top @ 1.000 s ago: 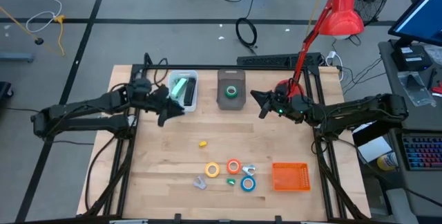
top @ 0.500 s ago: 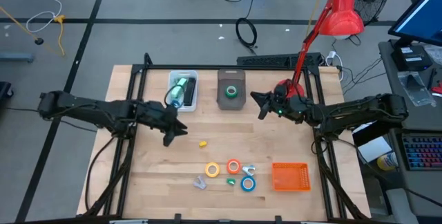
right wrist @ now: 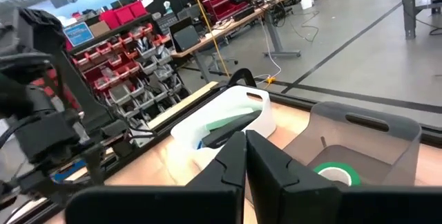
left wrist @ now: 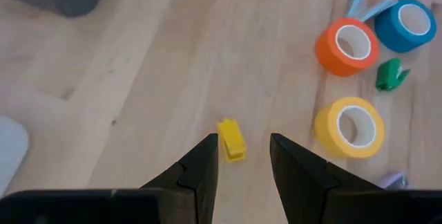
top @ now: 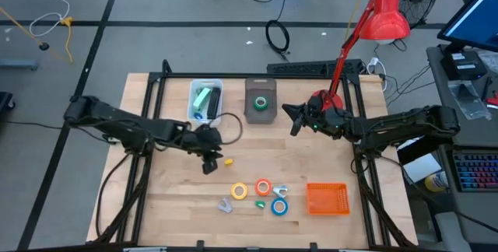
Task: Pick and place Stapler, Stapler remover, tape
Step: Put the small yellow stapler into the white bin
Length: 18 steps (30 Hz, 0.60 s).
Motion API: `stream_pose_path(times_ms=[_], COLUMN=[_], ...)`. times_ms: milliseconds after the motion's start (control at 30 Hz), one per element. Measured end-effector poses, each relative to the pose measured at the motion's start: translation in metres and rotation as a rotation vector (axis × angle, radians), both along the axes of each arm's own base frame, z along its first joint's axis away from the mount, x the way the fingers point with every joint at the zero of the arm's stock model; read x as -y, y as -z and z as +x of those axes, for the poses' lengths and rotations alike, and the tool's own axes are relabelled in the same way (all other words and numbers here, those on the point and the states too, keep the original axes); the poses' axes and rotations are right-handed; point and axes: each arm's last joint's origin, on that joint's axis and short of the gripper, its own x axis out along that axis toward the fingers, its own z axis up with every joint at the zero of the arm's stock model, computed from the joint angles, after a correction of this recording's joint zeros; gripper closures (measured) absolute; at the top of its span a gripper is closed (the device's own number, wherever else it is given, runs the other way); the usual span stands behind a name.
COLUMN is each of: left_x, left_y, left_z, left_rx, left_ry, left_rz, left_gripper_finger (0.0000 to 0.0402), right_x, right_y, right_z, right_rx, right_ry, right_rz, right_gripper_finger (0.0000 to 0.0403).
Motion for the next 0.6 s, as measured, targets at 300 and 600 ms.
stream_pose_path(times_ms=[300, 600], left_x=[0.016, 0.032], left_y=[0.013, 0.020], left_z=[0.027, 0.026], left_rx=[-0.082, -0.099], left_ry=[-0.054, -0.130], left_rz=[-0.074, -0.114], left_gripper_finger=[0.0268, 0.0268], right_x=[0.000, -0.003], right_y=[0.001, 0.012], right_z=[0.000, -0.007], right_rx=[-0.040, -0.047], right_ry=[-0.005, -0.110], right_rz=[-0.053, -0.099], right_gripper_finger=[0.0399, 0.0399])
